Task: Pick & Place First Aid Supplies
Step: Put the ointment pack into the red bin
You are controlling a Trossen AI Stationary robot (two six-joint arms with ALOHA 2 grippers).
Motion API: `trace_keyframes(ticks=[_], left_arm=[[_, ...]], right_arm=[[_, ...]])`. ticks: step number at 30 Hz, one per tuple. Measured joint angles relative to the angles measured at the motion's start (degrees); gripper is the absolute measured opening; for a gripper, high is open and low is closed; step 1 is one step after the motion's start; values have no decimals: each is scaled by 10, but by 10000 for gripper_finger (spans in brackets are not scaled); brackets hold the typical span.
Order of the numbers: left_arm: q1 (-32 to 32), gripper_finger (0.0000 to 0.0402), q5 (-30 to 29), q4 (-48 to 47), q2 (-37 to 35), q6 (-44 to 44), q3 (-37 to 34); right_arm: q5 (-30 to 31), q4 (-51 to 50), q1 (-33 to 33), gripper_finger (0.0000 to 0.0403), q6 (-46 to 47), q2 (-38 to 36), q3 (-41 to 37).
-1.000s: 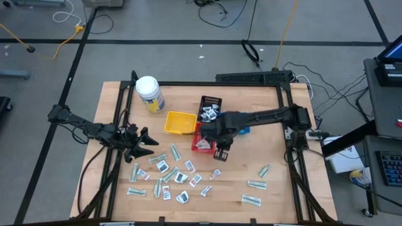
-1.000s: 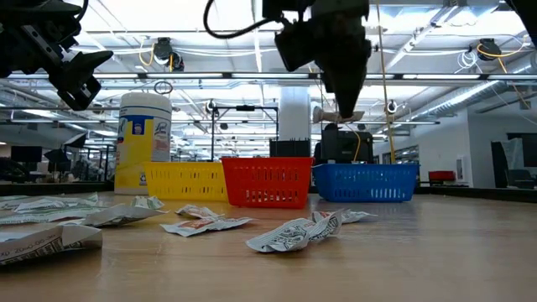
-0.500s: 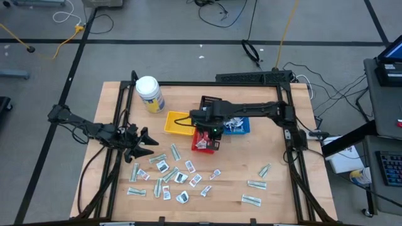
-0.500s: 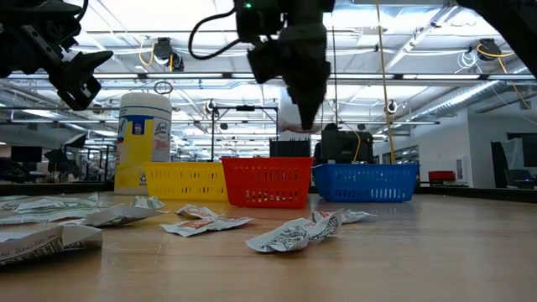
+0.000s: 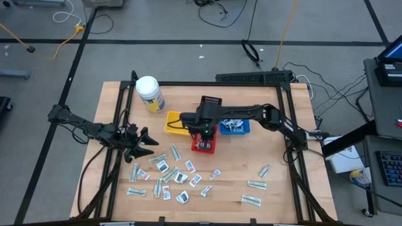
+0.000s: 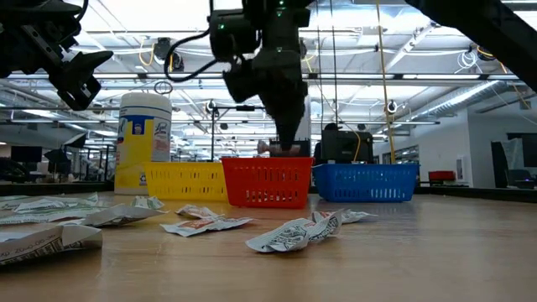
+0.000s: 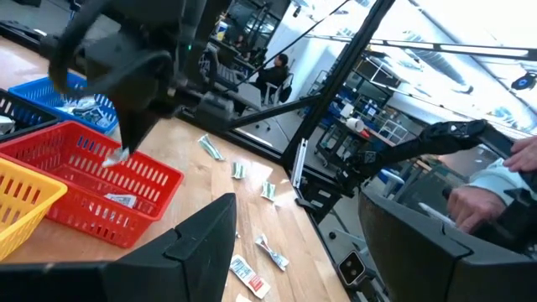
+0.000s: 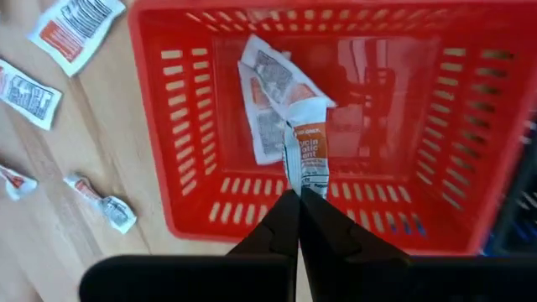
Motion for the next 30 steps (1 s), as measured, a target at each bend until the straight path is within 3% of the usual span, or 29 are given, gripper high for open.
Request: trace_keyframes(ticks=[11, 17, 22, 27, 30], left_arm=[[0, 257, 0, 0, 0, 0, 0], [0, 257, 0, 0, 0, 0, 0], [0, 257, 0, 0, 0, 0, 0], [0, 257, 0, 0, 0, 0, 0], [0, 257, 0, 0, 0, 0, 0]], right_arm=[[1, 95, 6, 0, 16, 8, -60], [-1, 98, 9, 7, 18, 8, -69], [-10, 83, 9, 70, 10, 8, -69], [81, 82, 12, 158, -16, -1, -69], [89, 78, 12, 192, -47, -24, -68]])
